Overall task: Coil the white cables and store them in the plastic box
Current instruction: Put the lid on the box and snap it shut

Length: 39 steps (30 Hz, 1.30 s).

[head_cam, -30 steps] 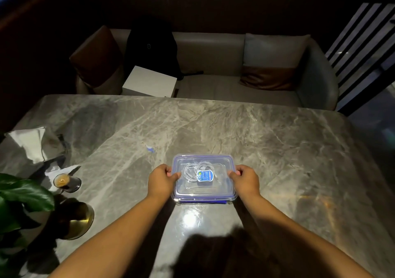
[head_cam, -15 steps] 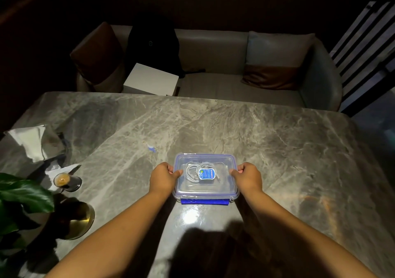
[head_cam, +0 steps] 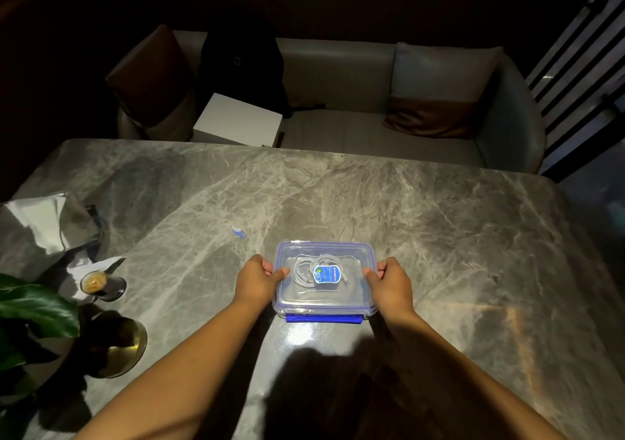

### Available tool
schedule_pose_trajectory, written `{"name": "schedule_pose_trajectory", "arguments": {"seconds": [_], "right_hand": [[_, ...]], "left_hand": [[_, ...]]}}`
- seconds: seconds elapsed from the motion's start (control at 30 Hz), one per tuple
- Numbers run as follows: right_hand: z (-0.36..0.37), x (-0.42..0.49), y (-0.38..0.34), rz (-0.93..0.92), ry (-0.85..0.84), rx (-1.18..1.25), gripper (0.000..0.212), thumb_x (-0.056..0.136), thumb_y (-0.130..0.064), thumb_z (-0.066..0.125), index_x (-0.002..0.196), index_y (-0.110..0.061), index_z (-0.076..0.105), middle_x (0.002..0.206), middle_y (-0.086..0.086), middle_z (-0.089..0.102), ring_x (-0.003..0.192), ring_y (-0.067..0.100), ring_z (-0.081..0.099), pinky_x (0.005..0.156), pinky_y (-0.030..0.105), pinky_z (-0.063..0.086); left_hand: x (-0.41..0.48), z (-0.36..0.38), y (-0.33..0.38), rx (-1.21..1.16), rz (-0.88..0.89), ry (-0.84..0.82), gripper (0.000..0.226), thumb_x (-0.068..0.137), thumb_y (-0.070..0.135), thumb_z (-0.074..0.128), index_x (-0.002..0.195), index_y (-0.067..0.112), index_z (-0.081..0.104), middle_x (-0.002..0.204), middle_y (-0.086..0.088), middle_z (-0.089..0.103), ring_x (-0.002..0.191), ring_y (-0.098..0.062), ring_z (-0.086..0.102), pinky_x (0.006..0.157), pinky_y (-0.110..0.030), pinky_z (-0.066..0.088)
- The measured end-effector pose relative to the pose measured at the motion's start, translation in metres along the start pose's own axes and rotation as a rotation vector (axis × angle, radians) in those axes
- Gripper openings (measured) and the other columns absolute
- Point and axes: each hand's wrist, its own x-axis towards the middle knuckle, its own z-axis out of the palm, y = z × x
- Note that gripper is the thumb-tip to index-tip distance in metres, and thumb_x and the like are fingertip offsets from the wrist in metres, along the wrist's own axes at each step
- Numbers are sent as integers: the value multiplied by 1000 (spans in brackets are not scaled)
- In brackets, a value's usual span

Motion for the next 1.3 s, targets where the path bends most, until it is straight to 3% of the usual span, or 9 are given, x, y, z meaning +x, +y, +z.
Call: {"name": "schedule_pose_trajectory", "arguments": {"seconds": [0.13, 0.43, 0.57, 0.67, 0.83, 0.93, 1.07, 1.17, 1.3], "right_hand": [[1, 1, 2, 3, -3, 18, 24, 92, -32, 65, 99, -11, 56, 95, 7, 65, 85, 24, 63, 73, 35, 52], [0, -5, 7, 65, -15, 234, 25, 93, -28, 66, 107, -9, 57, 87, 3, 60, 78, 18, 59, 62, 22, 45], [14, -25, 22, 195, -17, 411, 58, 89, -36, 69, 134, -8, 44, 116, 9, 56, 102, 24, 60, 92, 35, 51], [31, -43, 25, 299, 31, 532, 66, 84, -35, 76, 132, -5, 42, 120, 13, 55, 107, 29, 59, 102, 39, 47], [59, -54, 37, 341, 43, 616, 62, 54, -65, 86, 96, -37, 50, 101, 8, 68, 86, 32, 72, 75, 53, 62], [45, -52, 27, 293, -35, 630, 52, 74, -36, 85, 111, -18, 53, 104, 11, 68, 88, 30, 72, 68, 46, 63], [36, -38, 29, 267, -107, 649, 49, 77, -25, 84, 110, -7, 54, 104, 20, 69, 72, 24, 69, 51, 29, 53], [36, -28, 26, 315, -94, 711, 55, 74, -21, 86, 113, -3, 52, 103, 20, 69, 79, 29, 72, 61, 34, 59], [37, -16, 22, 404, -138, 831, 87, 49, -42, 90, 120, -5, 55, 107, 21, 71, 90, 32, 75, 75, 47, 63]], "left_hand": [[2, -2, 0, -29, -61, -33, 35, 81, 27, 80, 80, 11, 49, 72, -2, 54, 63, -16, 50, 56, -26, 39], [2, 2, 1, -35, -50, -84, 26, 87, 26, 74, 73, 11, 58, 67, -4, 60, 65, -21, 59, 66, -30, 48], [2, 2, -1, -73, -63, -82, 25, 86, 25, 76, 77, 6, 63, 70, -7, 65, 67, -23, 64, 71, -37, 54], [2, 3, -2, -101, -67, -82, 22, 85, 24, 76, 74, 11, 63, 71, -6, 67, 70, -24, 66, 74, -38, 55], [0, 3, -2, -103, -72, -65, 21, 85, 26, 76, 77, 10, 65, 74, -7, 69, 73, -27, 68, 77, -40, 56], [-2, 4, -3, -123, -83, -55, 21, 85, 26, 76, 76, 11, 64, 75, -7, 69, 72, -26, 66, 77, -41, 56], [-12, 6, -8, -172, -147, -39, 28, 84, 29, 77, 82, 7, 61, 76, -11, 68, 68, -28, 65, 74, -49, 59], [-25, 11, -12, -272, -221, -38, 32, 85, 24, 77, 87, 1, 55, 74, -16, 62, 61, -31, 64, 59, -58, 59], [-46, 23, -15, -416, -338, -73, 35, 85, 20, 76, 89, 7, 44, 77, -21, 55, 65, -30, 59, 57, -64, 57]]}}
